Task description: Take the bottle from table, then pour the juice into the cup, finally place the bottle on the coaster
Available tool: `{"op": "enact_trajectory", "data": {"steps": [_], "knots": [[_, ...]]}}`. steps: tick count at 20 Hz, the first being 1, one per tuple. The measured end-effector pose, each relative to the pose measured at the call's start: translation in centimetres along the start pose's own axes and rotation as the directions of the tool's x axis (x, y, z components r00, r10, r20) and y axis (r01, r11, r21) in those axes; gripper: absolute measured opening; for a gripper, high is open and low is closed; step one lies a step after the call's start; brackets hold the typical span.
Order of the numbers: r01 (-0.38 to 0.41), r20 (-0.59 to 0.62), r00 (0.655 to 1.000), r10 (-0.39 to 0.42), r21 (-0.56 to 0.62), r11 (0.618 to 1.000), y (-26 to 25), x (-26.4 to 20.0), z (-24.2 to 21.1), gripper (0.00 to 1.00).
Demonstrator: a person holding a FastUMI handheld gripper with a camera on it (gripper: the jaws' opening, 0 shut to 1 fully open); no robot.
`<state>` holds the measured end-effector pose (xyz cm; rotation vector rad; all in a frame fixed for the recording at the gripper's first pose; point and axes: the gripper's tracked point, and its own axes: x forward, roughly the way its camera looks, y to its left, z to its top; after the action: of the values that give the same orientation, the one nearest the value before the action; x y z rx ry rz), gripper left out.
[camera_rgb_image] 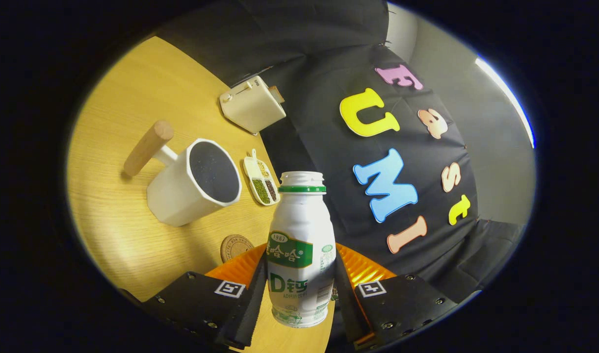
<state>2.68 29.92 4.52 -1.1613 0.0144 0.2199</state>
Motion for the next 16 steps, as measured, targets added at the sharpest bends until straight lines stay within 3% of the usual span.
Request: {"op": "enact_trajectory", "data": {"steps": [16], "knots": [[0.029,0.005,1.0,-0.029,-0.232,0.972,0.15,-0.37,0.43,0.69]]}}
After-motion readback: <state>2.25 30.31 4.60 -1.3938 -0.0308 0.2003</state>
